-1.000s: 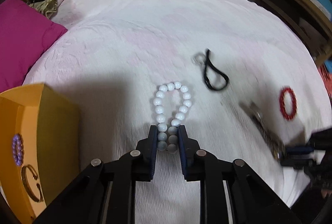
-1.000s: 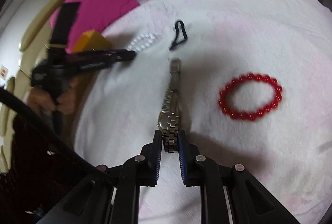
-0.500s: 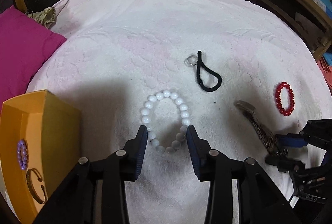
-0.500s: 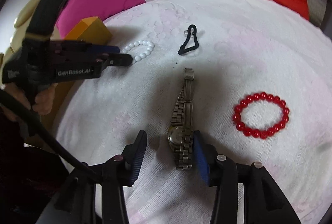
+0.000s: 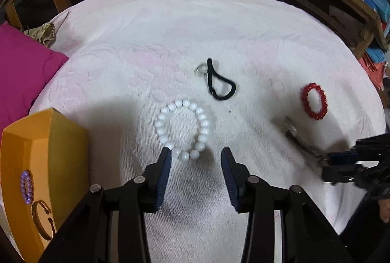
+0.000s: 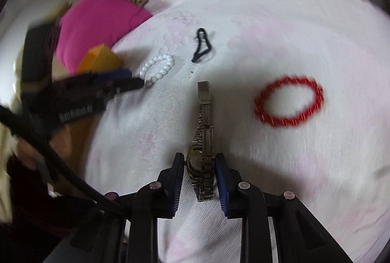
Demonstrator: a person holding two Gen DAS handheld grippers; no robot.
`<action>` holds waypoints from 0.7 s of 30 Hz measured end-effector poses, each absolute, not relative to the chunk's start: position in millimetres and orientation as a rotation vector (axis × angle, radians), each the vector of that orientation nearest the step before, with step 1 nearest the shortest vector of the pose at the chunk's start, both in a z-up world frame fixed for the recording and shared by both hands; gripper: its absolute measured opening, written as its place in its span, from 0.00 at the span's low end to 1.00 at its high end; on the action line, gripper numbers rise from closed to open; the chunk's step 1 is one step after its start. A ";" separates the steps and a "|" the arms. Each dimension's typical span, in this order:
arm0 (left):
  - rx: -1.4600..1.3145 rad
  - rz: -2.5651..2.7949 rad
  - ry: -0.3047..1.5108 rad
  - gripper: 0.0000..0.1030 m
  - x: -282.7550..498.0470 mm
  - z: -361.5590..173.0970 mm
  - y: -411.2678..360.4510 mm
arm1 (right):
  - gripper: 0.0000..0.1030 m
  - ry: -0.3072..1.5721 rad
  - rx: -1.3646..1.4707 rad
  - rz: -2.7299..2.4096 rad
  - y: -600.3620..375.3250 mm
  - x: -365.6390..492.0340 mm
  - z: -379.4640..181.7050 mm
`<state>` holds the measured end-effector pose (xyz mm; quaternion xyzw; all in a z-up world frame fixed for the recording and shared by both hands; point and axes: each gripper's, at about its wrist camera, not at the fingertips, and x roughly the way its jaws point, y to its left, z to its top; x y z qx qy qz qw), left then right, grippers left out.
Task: Organize jewelry
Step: 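Lift the white bead bracelet with the left tool while the right tool lifts the silver watch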
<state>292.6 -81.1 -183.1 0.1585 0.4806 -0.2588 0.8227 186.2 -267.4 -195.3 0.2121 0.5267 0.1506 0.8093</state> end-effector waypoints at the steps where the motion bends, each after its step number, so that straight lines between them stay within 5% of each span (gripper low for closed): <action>1: 0.342 -0.545 1.017 0.42 292.5 -184.2 -82.3 | 0.27 1.127 0.505 0.317 -272.5 180.4 -195.3; 10: 0.342 -0.548 1.032 0.42 301.8 -197.3 -104.4 | 0.27 1.161 0.610 0.284 -278.5 183.9 -204.8; 17: 0.290 -0.519 1.059 0.14 316.9 -203.3 -103.6 | 0.27 1.172 0.613 0.313 -282.8 188.3 -207.4; 21: 0.240 -0.531 1.075 0.09 319.2 -201.0 -94.6 | 0.27 1.170 0.609 0.322 -282.3 189.0 -204.7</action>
